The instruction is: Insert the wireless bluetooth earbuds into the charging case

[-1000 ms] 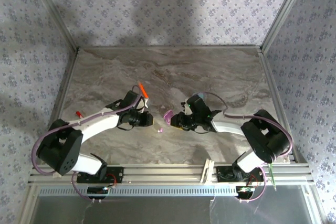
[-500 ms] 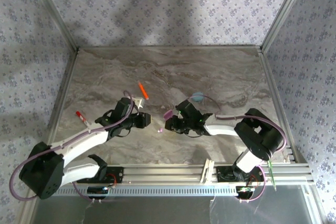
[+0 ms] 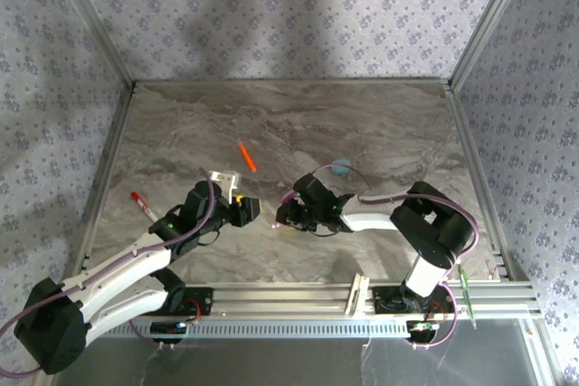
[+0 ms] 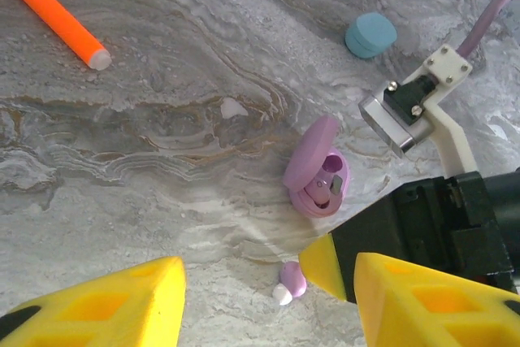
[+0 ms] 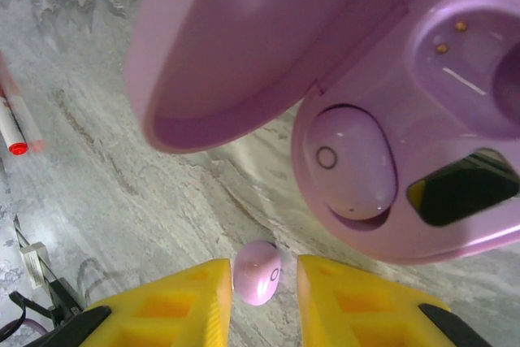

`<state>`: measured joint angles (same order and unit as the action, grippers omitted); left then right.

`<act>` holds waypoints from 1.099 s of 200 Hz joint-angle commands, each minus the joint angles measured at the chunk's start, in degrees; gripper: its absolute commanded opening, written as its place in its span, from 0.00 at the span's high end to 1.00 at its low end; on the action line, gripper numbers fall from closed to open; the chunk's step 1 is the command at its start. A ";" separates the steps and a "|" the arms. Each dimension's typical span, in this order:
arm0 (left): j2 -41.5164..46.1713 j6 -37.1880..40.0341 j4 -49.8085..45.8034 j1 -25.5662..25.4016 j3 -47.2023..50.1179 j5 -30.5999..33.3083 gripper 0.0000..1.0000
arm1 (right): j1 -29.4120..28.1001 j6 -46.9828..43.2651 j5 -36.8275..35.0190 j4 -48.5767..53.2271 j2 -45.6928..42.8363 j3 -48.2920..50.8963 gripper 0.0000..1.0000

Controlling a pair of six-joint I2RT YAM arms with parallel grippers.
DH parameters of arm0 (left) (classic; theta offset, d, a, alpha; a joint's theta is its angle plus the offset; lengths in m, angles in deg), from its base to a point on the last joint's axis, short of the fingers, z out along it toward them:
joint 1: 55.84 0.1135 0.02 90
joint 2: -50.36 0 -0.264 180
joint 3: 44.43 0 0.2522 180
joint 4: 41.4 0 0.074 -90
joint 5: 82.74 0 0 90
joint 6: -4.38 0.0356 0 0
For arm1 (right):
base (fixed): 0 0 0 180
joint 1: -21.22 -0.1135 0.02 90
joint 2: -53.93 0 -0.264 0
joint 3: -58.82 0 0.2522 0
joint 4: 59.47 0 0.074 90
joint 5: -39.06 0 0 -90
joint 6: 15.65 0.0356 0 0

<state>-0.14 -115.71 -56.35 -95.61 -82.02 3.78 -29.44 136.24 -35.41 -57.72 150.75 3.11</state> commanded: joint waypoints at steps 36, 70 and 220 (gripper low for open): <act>0.83 -0.02 0.62 -0.26 0.10 0.85 0.41 | -0.95 1.39 -1.38 1.55 2.12 -2.59 0.71; 1.02 -0.01 0.66 -0.27 0.14 0.76 0.41 | -1.28 1.43 -1.18 1.42 3.35 -3.51 0.71; 0.80 -0.06 0.93 -0.23 0.10 0.41 0.41 | -2.56 0.81 -1.97 5.94 5.31 -6.05 0.74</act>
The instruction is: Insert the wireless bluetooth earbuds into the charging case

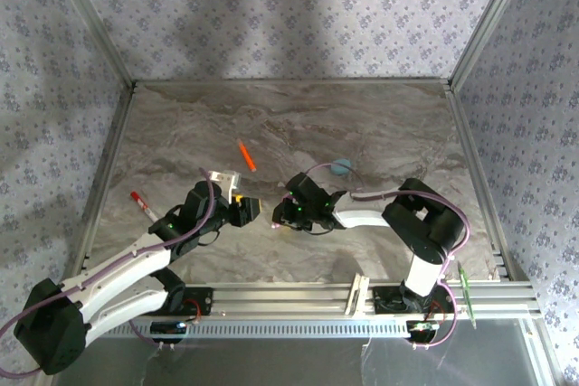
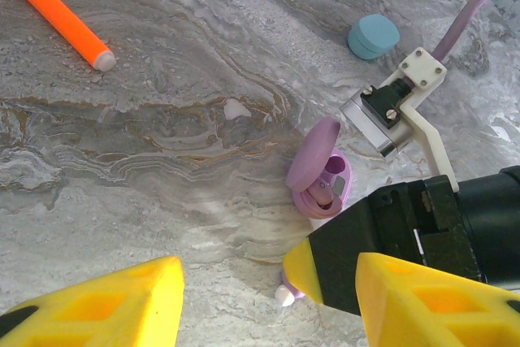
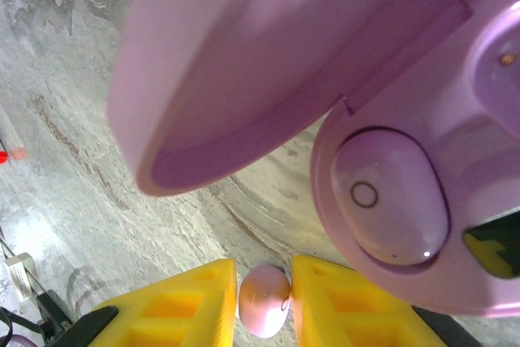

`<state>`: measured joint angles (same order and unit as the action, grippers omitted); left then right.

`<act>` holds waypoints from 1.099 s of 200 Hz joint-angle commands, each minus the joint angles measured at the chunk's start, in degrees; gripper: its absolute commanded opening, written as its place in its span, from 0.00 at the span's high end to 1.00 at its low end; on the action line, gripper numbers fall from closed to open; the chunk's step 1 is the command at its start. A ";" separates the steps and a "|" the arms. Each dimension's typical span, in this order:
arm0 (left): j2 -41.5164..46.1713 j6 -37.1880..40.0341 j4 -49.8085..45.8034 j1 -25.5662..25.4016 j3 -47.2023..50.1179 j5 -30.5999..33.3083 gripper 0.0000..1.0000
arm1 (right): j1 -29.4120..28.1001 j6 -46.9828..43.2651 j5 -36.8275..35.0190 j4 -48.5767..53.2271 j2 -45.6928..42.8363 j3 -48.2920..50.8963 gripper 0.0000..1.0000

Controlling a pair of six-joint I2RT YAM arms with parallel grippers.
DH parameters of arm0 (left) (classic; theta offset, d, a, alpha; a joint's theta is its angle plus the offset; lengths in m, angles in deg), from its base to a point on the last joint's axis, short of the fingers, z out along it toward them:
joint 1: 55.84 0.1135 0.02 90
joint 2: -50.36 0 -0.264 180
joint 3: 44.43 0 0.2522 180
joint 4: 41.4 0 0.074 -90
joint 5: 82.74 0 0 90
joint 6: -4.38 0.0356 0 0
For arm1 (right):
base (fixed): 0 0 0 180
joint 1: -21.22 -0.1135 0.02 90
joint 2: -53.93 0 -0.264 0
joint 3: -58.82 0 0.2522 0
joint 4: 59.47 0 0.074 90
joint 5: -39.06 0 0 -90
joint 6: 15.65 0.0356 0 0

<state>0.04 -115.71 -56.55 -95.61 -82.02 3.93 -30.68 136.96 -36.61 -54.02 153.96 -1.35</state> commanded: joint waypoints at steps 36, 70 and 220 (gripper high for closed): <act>0.48 -0.15 1.04 -0.24 0.15 0.43 0.41 | -1.85 -0.15 -1.32 3.82 2.62 -2.45 0.74; 0.46 -0.13 0.95 -0.24 0.19 0.70 0.41 | -2.29 -0.43 -1.32 4.63 3.48 -3.07 0.74; 0.36 -0.24 0.95 -0.26 0.19 1.05 0.41 | -3.38 -3.39 -3.07 10.47 4.11 -6.01 0.76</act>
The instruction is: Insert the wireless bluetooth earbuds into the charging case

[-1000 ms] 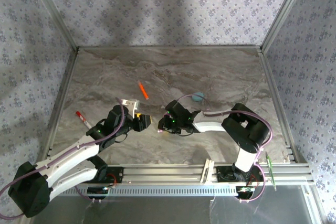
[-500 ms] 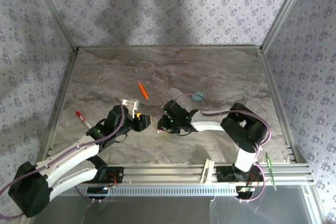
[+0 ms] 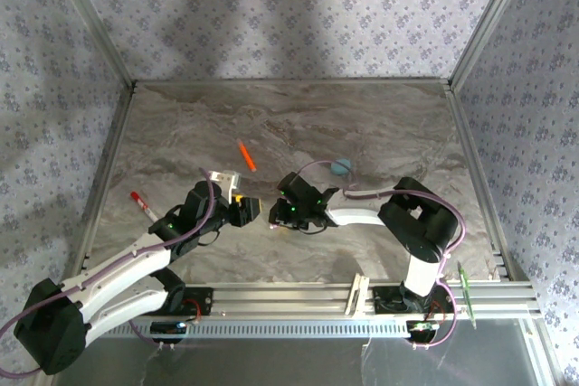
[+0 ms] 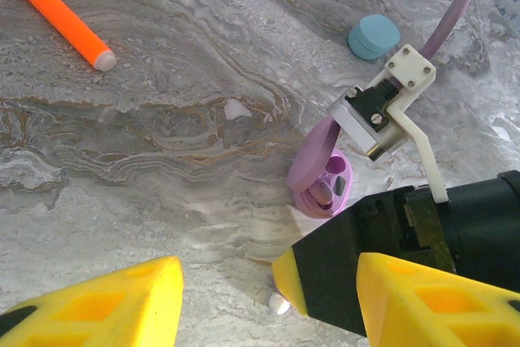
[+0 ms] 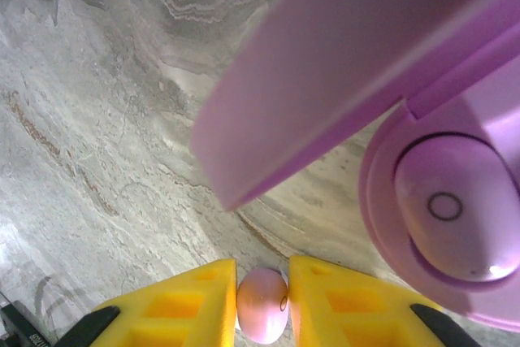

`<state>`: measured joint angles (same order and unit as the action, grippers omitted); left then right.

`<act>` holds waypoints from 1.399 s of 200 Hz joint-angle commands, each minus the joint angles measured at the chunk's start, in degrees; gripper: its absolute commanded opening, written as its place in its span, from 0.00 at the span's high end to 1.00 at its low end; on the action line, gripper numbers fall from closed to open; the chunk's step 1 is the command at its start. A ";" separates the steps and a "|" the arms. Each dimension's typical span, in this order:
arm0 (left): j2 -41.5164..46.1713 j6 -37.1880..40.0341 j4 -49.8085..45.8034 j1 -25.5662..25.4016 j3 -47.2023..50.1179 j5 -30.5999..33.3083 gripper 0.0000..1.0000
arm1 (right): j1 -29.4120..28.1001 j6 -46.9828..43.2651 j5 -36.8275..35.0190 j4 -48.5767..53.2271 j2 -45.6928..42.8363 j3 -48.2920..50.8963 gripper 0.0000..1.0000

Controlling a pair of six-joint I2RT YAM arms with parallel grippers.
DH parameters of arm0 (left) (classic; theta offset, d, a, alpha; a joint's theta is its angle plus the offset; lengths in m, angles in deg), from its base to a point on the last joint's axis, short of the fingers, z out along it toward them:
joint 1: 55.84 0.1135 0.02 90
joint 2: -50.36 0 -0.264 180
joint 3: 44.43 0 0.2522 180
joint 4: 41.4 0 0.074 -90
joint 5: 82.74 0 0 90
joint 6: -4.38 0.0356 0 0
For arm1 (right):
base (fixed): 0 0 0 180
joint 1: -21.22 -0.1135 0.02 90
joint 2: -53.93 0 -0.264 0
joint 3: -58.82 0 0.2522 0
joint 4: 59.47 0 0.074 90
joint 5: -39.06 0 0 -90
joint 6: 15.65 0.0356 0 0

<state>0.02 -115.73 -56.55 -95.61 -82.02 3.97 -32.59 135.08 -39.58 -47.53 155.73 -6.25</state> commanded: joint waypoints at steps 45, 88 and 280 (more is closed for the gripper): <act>0.60 -0.21 0.77 -0.23 0.19 1.16 0.41 | -1.84 -2.57 -1.37 5.95 1.53 -1.29 0.80; 0.40 -0.21 0.95 -0.24 0.28 1.22 0.41 | -1.75 -4.00 -3.46 8.22 -1.95 -1.57 0.82; -6.61 -0.43 3.67 -0.30 -1.13 -2.38 0.00 | 7.28 -18.64 -15.89 25.63 -12.17 -4.80 0.82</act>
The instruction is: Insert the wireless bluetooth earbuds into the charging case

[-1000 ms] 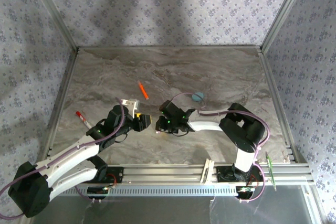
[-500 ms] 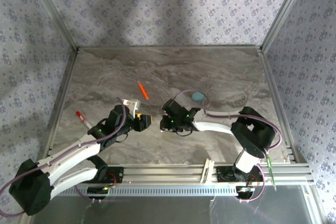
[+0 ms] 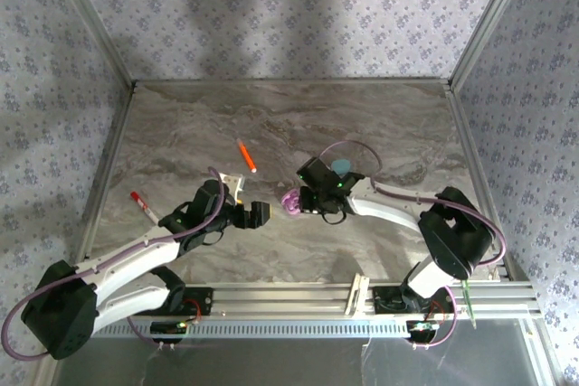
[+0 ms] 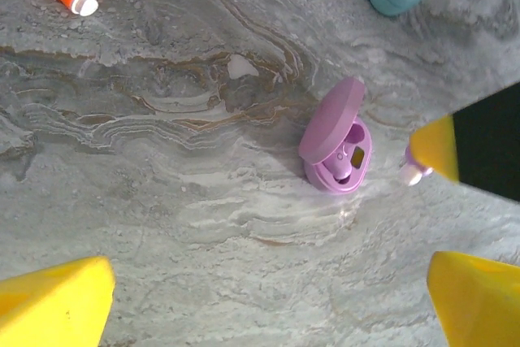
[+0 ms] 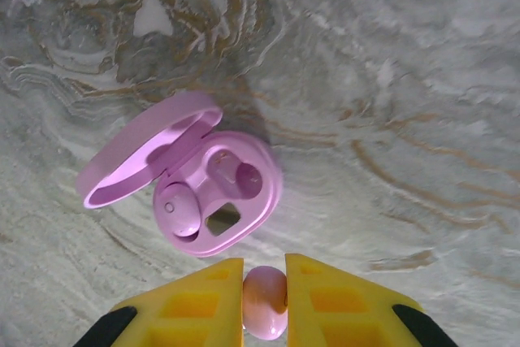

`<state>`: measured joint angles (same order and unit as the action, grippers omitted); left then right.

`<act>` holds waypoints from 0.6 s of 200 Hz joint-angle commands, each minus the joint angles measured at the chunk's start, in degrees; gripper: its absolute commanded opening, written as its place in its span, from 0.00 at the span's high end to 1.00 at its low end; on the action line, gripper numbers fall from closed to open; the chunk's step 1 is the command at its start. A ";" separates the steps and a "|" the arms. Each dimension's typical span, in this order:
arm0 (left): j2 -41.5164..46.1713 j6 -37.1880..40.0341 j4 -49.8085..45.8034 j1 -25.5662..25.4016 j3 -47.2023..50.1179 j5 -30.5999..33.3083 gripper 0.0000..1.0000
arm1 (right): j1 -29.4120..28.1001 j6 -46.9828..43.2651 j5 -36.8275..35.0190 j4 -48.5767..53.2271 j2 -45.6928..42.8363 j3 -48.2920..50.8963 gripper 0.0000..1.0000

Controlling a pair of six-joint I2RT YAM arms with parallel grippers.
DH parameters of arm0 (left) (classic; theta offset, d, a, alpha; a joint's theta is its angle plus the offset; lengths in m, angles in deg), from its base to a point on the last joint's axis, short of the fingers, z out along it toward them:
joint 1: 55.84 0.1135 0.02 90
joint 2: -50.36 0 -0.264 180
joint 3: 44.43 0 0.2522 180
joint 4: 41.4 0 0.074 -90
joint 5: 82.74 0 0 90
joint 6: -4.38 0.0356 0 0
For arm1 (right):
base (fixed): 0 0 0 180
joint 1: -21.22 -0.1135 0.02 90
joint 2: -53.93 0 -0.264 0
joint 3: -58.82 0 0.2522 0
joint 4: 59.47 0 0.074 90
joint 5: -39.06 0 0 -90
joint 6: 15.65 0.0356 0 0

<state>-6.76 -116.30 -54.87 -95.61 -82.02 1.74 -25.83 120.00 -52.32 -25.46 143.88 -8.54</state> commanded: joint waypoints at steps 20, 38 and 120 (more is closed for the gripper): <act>0.13 0.09 1.90 -0.37 -1.15 0.05 0.00 | 0.55 -5.49 -3.84 2.96 0.35 -3.49 0.82; 0.17 0.09 1.83 -0.34 -1.13 0.23 0.00 | 0.39 -6.98 -4.60 2.14 1.13 -4.21 0.82; 0.60 0.18 1.54 -0.30 -1.10 0.60 0.00 | -3.14 -13.33 -11.97 0.24 4.87 -6.41 0.82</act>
<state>-6.76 -116.32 -54.87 -95.61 -82.02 1.77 -27.54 110.08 -59.80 -25.08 147.64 -12.87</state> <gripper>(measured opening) 0.997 0.179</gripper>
